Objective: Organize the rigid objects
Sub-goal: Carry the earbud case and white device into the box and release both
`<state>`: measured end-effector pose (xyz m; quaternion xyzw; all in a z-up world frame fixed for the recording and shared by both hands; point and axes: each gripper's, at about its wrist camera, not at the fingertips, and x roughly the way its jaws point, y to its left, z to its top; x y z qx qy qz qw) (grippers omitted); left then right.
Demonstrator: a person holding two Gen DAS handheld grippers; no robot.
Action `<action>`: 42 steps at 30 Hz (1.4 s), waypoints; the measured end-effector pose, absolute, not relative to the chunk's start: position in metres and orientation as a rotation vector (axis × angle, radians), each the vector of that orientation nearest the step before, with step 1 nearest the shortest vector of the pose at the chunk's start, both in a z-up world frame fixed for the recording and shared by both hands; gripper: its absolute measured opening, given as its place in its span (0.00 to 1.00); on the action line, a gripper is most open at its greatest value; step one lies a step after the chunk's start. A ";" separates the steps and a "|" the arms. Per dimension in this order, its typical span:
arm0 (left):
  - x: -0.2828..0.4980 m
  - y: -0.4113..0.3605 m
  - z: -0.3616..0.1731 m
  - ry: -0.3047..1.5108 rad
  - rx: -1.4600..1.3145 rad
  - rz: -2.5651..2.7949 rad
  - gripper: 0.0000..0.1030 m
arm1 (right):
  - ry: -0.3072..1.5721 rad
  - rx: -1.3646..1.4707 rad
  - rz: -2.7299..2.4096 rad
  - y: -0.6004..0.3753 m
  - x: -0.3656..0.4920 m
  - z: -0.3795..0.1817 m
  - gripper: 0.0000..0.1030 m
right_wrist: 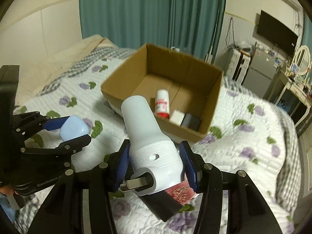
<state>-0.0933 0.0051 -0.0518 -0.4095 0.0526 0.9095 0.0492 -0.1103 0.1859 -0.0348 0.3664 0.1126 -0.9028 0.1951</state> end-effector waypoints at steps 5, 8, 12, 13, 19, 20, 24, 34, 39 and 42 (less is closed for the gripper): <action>-0.101 0.014 -0.006 0.156 -1.132 2.797 0.49 | 0.337 0.945 -2.572 0.194 -0.113 0.008 0.49; -0.117 0.018 0.015 0.157 -1.078 2.816 0.49 | 0.338 0.899 -2.597 0.199 -0.125 0.030 0.49; -0.148 0.023 0.025 0.173 -1.054 2.835 0.49 | 0.343 0.856 -2.609 0.201 -0.149 0.049 0.49; -0.156 0.025 0.025 0.175 -1.060 2.832 0.49 | 0.349 0.845 -2.615 0.200 -0.157 0.052 0.49; -0.207 0.025 0.016 0.173 -1.091 2.825 0.49 | 0.355 0.838 -2.623 0.191 -0.207 0.049 0.49; -0.213 0.025 0.012 0.181 -1.099 2.823 0.49 | 0.358 0.842 -2.621 0.189 -0.215 0.046 0.49; -0.236 0.026 -0.012 0.219 -1.170 2.814 0.49 | 0.343 0.874 -2.602 0.181 -0.243 0.025 0.49; -0.265 0.028 -0.065 0.245 -1.274 2.772 0.50 | 0.308 0.973 -2.560 0.180 -0.288 -0.030 0.49; -0.268 0.031 -0.069 0.268 -1.284 2.788 0.59 | 0.297 0.991 -2.550 0.186 -0.293 -0.039 0.49; -0.261 0.033 -0.060 0.268 -1.214 2.814 0.62 | 0.291 0.990 -2.541 0.191 -0.293 -0.038 0.49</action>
